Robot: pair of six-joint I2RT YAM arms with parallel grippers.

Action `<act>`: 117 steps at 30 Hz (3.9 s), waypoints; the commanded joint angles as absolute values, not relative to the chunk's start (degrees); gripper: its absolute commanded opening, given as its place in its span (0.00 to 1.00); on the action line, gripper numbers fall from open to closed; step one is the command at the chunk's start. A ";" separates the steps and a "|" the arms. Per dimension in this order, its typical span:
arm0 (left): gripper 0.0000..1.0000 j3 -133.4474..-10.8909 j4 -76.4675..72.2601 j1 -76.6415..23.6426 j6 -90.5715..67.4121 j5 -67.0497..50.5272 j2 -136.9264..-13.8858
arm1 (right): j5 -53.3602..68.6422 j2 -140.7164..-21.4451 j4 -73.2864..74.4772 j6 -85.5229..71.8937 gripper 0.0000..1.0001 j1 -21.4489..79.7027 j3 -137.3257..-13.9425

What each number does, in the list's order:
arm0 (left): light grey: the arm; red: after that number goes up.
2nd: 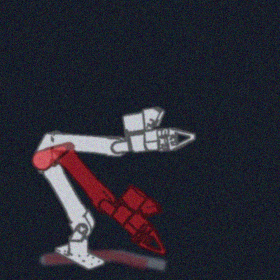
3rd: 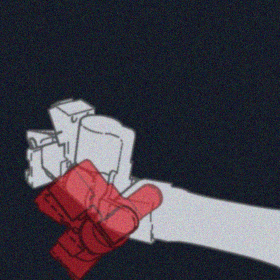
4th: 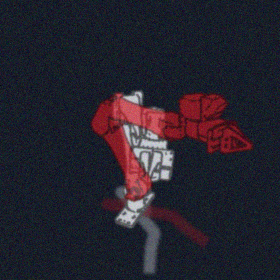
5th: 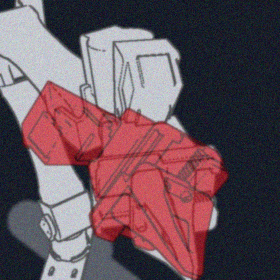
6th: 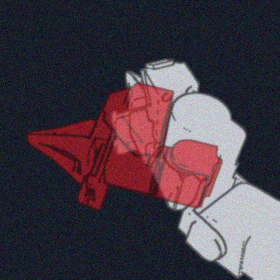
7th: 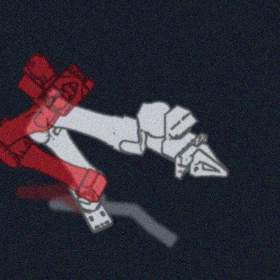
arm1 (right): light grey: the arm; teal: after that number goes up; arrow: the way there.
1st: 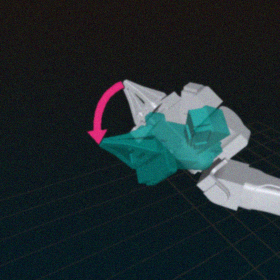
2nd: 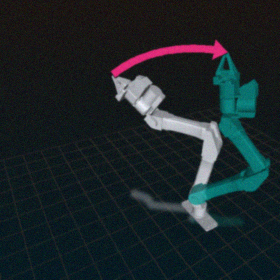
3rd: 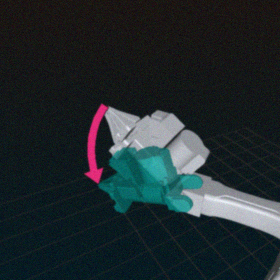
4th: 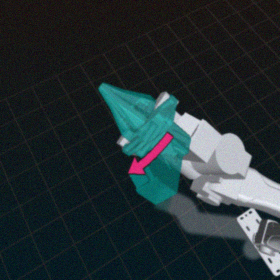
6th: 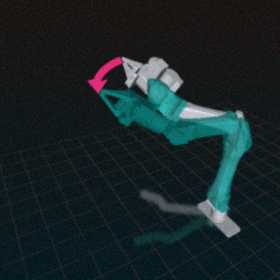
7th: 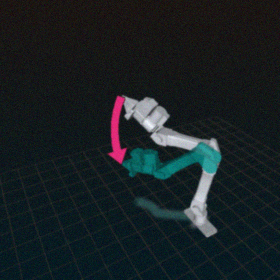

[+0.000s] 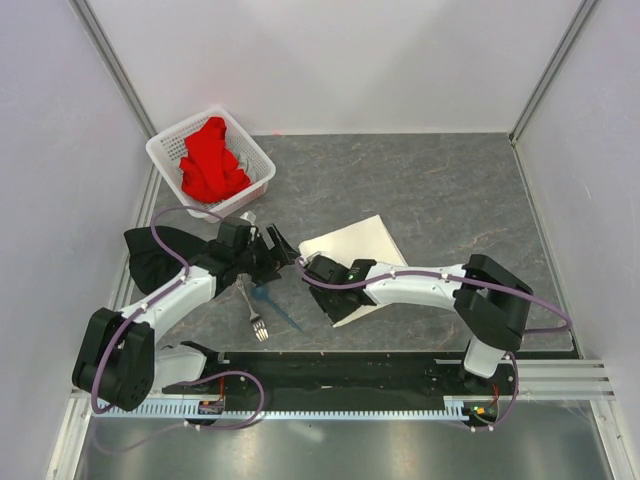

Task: Fold the napkin into a case and place the utensils inside
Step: Pick up the lower triangle-folded napkin from the center of the board, then fold the lower triangle-folded napkin at the center of the board.

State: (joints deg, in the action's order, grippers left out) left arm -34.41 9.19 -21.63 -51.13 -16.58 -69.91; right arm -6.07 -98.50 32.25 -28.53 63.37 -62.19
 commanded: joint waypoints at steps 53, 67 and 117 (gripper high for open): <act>1.00 -36.30 4.92 -21.09 -48.42 -24.61 -74.78 | -5.63 -91.70 28.66 -27.33 0.00 60.57 -59.50; 1.00 -41.39 -1.22 -23.12 -56.07 -23.29 -87.97 | 5.62 -81.83 25.14 -28.92 0.00 52.39 -55.37; 0.02 -80.41 38.32 -41.04 -51.76 23.64 -105.55 | 34.53 -72.34 -8.35 -41.93 0.00 42.12 -22.15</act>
